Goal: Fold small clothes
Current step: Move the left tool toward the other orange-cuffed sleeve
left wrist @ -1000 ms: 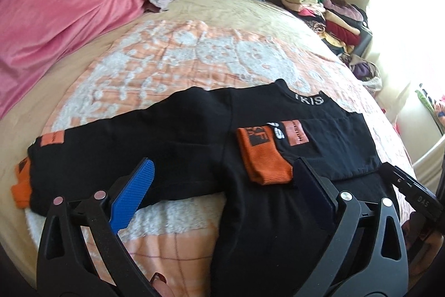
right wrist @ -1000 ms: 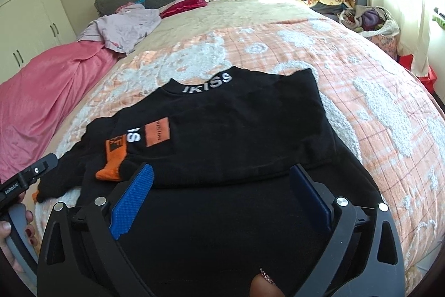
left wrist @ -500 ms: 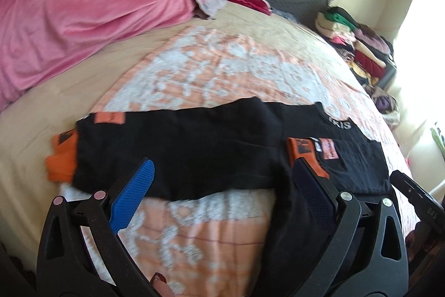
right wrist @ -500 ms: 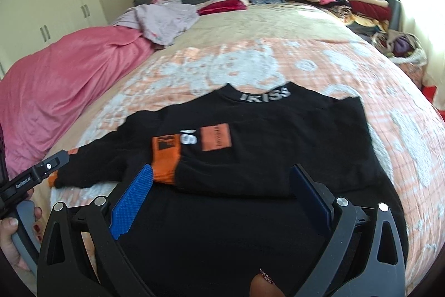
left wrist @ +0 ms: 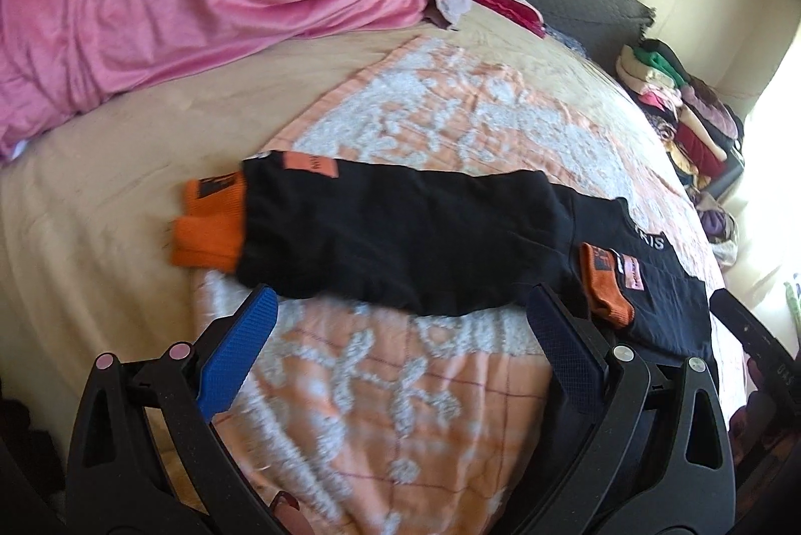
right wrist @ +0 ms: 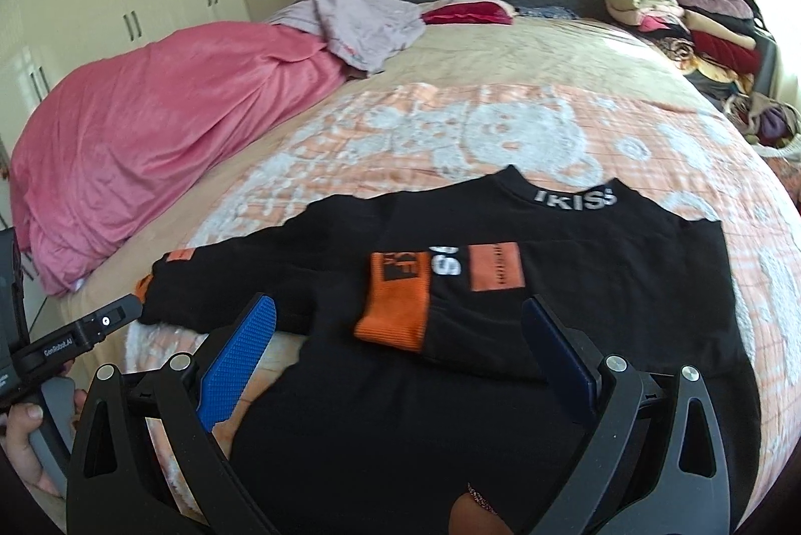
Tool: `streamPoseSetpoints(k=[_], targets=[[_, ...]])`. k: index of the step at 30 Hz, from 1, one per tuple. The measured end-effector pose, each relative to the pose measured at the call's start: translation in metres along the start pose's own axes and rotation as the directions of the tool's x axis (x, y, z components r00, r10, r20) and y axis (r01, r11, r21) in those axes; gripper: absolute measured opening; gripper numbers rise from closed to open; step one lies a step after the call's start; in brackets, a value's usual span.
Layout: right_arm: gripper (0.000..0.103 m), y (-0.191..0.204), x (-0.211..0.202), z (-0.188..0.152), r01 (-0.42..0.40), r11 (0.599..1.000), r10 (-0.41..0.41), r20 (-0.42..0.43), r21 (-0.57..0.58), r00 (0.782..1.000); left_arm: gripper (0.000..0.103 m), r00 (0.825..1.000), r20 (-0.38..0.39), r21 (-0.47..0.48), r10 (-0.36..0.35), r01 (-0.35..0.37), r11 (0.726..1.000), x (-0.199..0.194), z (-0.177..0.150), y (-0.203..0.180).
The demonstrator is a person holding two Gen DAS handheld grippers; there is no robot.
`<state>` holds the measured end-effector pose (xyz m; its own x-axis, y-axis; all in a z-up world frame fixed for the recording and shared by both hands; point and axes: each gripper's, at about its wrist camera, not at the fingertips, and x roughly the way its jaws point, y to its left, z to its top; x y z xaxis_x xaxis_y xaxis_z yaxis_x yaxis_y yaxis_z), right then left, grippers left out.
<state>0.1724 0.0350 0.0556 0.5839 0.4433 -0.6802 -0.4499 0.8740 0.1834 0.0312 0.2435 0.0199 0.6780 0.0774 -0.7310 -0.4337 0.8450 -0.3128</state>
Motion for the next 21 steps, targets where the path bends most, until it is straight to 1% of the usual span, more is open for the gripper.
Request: streamPoseSetpoints(k=[4,8,10,15,16,19,21], targets=[[0.098,0.015,0.006,0.001,-0.022,0.999,0.022,-0.011,-0.034,1.000,0.093,1.000,-0.011,-0.020,0.004,-0.004,1.000,-0.003,-0.002,0.012],[0.098,0.029,0.011,0.001,-0.045,0.998,0.044,-0.021,-0.051,0.999,0.093,0.998,-0.041,-0.059,-0.049,0.046,0.997,-0.001,-0.005,0.024],[0.098,0.036,0.012,-0.001,-0.060,0.996,0.058,-0.027,-0.065,0.998,0.093,0.997,-0.053,-0.080,-0.056,0.052,0.995,0.001,-0.006,0.030],[0.098,0.049,0.012,-0.005,-0.081,0.993,0.079,-0.033,-0.087,0.996,0.093,0.990,-0.097,-0.123,-0.101,0.089,0.988,0.010,-0.010,0.040],[0.098,0.049,0.012,-0.006,-0.084,0.993,0.081,-0.034,-0.086,0.996,0.093,0.988,-0.105,-0.129,-0.113,0.099,0.987,0.012,-0.011,0.042],[0.098,0.050,0.011,-0.008,-0.094,0.992,0.091,-0.042,-0.082,0.995,0.093,0.974,-0.125,-0.173,-0.188,0.165,0.971,0.018,-0.014,0.047],[0.098,0.049,0.010,-0.008,-0.091,0.993,0.088,-0.041,-0.081,0.995,0.093,0.975,-0.128,-0.196,-0.180,0.153,0.969,0.023,-0.015,0.051]])
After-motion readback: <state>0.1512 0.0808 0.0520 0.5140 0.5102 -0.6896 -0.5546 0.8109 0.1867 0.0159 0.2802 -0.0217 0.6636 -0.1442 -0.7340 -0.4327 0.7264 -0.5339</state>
